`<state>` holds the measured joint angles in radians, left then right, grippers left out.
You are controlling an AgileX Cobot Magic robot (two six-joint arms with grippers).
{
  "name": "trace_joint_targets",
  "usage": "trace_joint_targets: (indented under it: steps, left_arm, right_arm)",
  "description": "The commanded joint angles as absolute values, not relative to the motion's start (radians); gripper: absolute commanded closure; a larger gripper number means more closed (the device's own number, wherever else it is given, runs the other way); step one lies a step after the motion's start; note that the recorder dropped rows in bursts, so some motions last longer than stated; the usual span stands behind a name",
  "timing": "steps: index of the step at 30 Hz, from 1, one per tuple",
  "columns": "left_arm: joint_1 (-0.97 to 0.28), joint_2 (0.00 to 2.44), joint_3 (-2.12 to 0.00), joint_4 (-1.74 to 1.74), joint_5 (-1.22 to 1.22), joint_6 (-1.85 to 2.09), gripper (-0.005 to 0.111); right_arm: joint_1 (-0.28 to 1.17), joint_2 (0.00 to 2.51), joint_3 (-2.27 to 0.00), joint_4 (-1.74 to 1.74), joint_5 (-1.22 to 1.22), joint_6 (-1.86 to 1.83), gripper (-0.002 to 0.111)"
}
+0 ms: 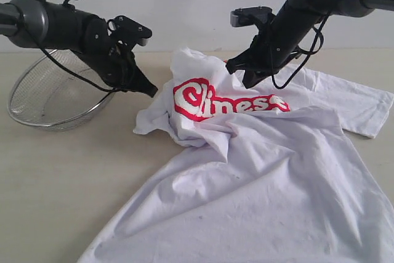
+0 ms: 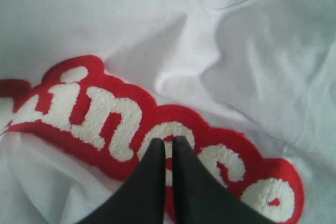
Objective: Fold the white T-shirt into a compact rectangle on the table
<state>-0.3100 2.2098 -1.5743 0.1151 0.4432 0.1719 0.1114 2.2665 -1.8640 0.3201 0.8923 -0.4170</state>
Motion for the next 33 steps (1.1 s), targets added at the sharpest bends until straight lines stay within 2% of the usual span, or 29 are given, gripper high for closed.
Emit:
trace_joint_targets:
  steps: [1,8,14,18,33]
  left_arm:
    - [-0.267,2.21,-1.569,0.177,0.457,0.104,0.102]
    - [-0.221,2.205,-1.571,0.149,0.462,0.106,0.102]
    - [-0.313,2.173,-1.571,-0.096,0.509,0.306,0.102]
    - [-0.37,2.173,-1.562,-0.139,0.528,0.332,0.102]
    - [-0.382,2.281,-1.548,-0.176,0.479,0.329,0.102]
  right_arm:
    - [0.111,2.267,-1.867,0.317,0.867,-0.419,0.108]
    - [0.111,2.267,-1.867,0.282,0.81,-0.383,0.108]
    - [0.111,2.267,-1.867,0.163,0.764,-0.269,0.108]
    - [0.111,2.287,-1.867,0.023,0.759,-0.165,0.108]
    - [0.109,2.37,-1.867,-0.013,0.759,-0.114,0.108]
